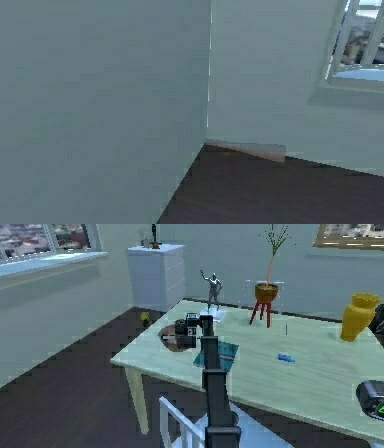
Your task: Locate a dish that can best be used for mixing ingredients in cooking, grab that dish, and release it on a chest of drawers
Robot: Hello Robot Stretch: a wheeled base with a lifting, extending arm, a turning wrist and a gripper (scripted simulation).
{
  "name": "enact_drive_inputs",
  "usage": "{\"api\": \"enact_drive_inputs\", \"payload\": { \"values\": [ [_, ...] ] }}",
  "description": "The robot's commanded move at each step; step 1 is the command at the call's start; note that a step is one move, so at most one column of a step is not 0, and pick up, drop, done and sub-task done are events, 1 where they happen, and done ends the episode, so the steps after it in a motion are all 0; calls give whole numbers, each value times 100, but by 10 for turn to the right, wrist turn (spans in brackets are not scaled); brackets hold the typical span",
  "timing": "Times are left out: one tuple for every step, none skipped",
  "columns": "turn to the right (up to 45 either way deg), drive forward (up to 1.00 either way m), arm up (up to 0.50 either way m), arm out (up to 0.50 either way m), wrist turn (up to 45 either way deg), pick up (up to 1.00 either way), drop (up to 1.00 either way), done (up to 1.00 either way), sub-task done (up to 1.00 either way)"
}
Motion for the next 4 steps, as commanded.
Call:
{"api": "enact_drive_inputs", "payload": {
  "values": [
    [0,0,16,0,0,0,0,0,0],
    [0,0,0,0,-450,0,0,0,0],
    [0,0,0,0,-450,0,0,0,0],
    [0,0,0,0,-270,0,0,0,0]
  ]
}}
